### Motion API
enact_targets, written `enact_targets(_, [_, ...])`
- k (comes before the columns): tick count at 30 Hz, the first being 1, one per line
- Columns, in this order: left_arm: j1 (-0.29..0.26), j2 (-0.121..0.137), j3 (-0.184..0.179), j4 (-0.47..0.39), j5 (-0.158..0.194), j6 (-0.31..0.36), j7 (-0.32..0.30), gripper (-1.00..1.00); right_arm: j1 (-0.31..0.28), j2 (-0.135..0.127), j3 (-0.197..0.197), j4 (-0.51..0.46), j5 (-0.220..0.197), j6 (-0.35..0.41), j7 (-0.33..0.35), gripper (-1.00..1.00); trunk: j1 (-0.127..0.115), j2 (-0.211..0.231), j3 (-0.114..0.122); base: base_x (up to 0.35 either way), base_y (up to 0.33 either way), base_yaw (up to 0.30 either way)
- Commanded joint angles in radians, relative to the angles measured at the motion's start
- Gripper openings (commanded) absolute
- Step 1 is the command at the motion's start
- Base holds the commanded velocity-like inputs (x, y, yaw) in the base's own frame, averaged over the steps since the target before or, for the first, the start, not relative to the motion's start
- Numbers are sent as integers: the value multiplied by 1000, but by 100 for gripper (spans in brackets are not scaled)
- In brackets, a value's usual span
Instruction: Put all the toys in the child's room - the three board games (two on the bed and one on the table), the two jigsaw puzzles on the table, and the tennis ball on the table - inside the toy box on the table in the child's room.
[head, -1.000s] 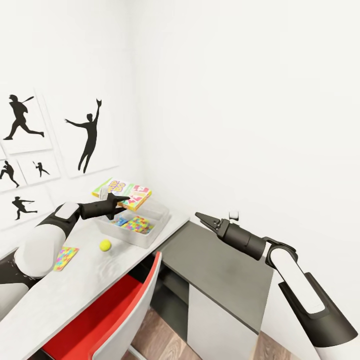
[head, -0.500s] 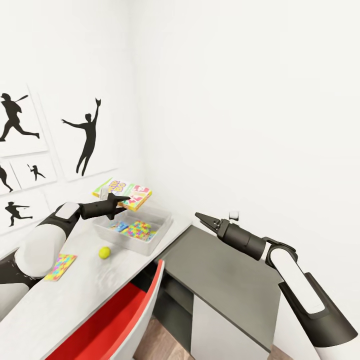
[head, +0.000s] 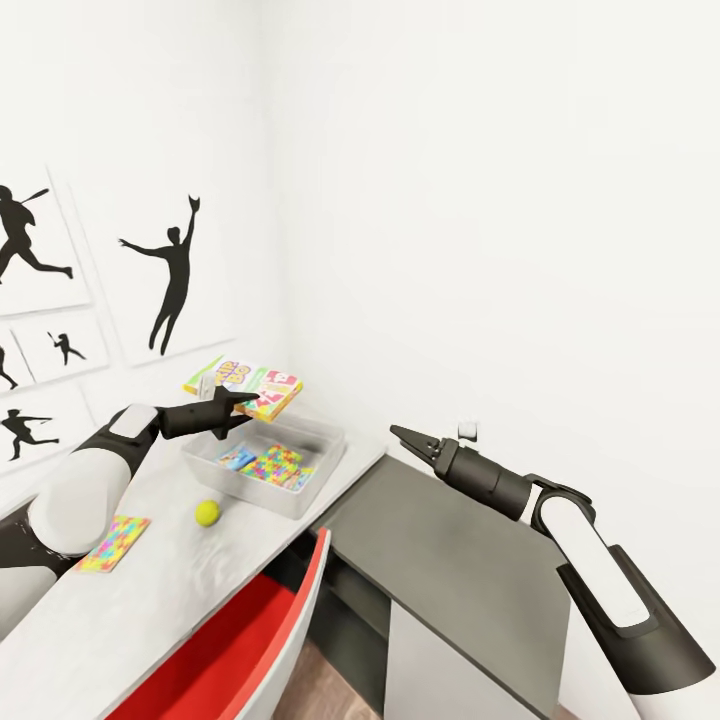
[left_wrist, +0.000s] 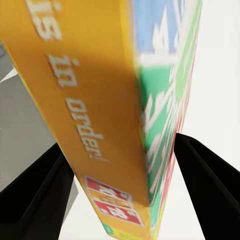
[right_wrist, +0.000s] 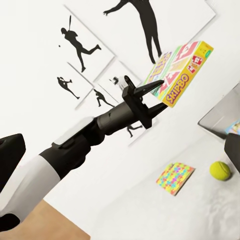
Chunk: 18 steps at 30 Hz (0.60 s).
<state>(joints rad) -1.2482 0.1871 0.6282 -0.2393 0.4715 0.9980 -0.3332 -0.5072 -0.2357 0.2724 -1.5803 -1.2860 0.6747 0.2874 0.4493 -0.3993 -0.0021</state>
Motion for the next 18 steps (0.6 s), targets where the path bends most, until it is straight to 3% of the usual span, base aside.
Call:
enact_targets(1, [0,0,7,0,-10,4,-6,-100,-1,-1,1,0,-1,2,2,100,1,-1,0,124,43,0])
enact_targets(9, [1,0,7,0,-10,3,-6,-100,-1,-1,0,0,-1,2,2,100,1,-1,0,70,17,0])
enact_targets(18, [2,0,7,0,-10,4,-6,-100,-1,-1,1,0,-2,2,2,100,1,-1,0,169,71,0])
